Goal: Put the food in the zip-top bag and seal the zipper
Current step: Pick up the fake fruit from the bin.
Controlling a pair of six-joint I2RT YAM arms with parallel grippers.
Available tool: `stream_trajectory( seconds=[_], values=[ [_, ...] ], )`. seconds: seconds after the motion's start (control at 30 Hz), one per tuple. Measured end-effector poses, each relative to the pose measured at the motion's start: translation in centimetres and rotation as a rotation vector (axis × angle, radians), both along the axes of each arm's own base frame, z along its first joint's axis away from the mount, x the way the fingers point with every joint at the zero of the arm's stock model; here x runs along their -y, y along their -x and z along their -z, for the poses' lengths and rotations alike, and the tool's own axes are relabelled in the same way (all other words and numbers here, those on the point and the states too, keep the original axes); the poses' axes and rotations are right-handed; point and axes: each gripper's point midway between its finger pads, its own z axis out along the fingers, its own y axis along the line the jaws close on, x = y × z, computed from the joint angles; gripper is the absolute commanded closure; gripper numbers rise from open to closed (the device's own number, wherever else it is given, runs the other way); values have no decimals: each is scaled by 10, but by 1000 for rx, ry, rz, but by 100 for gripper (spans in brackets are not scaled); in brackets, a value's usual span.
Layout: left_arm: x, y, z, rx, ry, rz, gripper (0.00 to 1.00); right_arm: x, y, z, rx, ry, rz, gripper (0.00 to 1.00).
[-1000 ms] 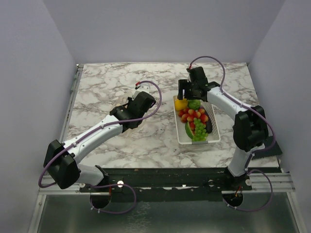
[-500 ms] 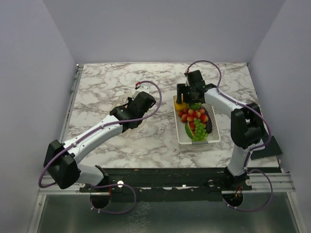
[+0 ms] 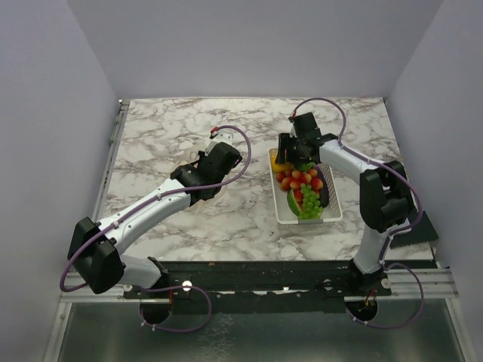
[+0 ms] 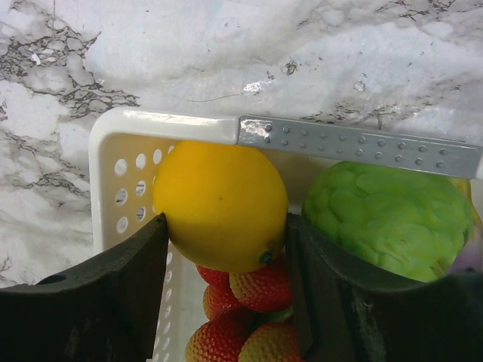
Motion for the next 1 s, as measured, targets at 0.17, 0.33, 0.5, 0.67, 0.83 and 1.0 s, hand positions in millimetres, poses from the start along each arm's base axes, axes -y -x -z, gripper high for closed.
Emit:
stream_trajectory(
  seconds=[0.17,0.33,0.5,0.67,0.83,1.0],
  values=[
    [0,0,0,0,0,0,100,1,3,-3,5,-5,1,74],
    [0,0,0,-1,-1,0,100,3,8,-15,22,-13,1,76],
    [0,0,0,0,-1,0,100,5,11,-46,81,-35,5,77],
    [0,0,0,0,-1,-1,100,7,18,-78,147,-67,8,78],
    [0,0,0,0,-2,-1,100,8,36,-99,184,-100,-6,78],
    [0,0,0,1,-2,-2,100,-5,58,-125,226,-155,-58,78]
  ],
)
